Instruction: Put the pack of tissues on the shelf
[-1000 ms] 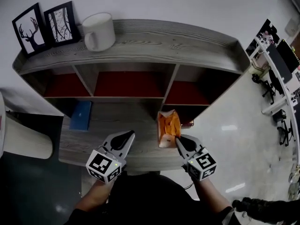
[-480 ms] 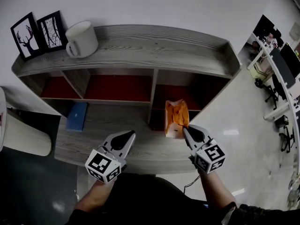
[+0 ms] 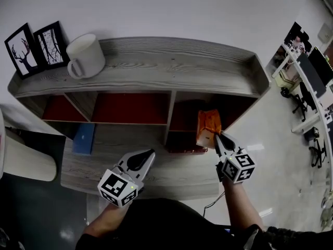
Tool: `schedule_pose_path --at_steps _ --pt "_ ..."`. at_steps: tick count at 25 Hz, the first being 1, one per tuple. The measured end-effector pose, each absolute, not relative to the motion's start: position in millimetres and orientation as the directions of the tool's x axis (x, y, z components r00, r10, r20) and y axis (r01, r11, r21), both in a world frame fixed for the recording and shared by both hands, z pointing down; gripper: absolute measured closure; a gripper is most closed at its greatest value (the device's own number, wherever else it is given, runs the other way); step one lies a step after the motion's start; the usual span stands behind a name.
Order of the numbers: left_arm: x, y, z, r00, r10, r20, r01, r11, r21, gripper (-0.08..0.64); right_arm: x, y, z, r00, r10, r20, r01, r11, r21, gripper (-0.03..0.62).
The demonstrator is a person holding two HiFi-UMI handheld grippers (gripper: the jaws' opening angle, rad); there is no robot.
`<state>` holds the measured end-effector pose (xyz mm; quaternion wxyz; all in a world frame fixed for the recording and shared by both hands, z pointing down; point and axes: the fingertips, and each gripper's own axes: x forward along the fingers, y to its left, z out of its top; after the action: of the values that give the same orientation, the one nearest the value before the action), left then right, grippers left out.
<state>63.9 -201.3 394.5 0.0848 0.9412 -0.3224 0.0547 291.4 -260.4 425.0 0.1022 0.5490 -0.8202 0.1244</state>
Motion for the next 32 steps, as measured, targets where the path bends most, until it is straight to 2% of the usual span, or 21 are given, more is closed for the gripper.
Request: schedule_pose_path --at_steps 5,11,14,17,24,32 --pt "65 -209 398 0.801 -0.578 0.155 -0.597 -0.79 0.137 0.546 290 -278 438 -0.333 -0.888 0.317 -0.943 0.302 -0.142 0.566" --pt "57 -213 406 0.801 -0.576 0.163 -0.597 -0.786 0.159 0.546 248 -293 440 -0.403 -0.861 0.311 -0.914 0.363 -0.18 0.563" --pt "52 -215 408 0.798 -0.579 0.167 -0.601 -0.782 0.163 0.545 222 -302 438 -0.453 -0.839 0.303 -0.891 0.412 -0.192 0.476" --pt "46 -215 410 0.795 -0.583 0.169 -0.606 -0.778 0.168 0.546 212 -302 436 -0.47 -0.831 0.297 -0.882 0.428 -0.196 0.442" --pt "39 -213 416 0.788 -0.59 0.175 -0.614 -0.768 0.179 0.546 227 -277 449 -0.448 -0.83 0.331 -0.893 0.397 -0.213 0.44" --pt "37 -207 419 0.78 -0.598 0.185 -0.626 -0.759 0.183 0.546 195 -283 469 -0.522 -0.768 0.371 -0.853 0.475 -0.217 0.443"
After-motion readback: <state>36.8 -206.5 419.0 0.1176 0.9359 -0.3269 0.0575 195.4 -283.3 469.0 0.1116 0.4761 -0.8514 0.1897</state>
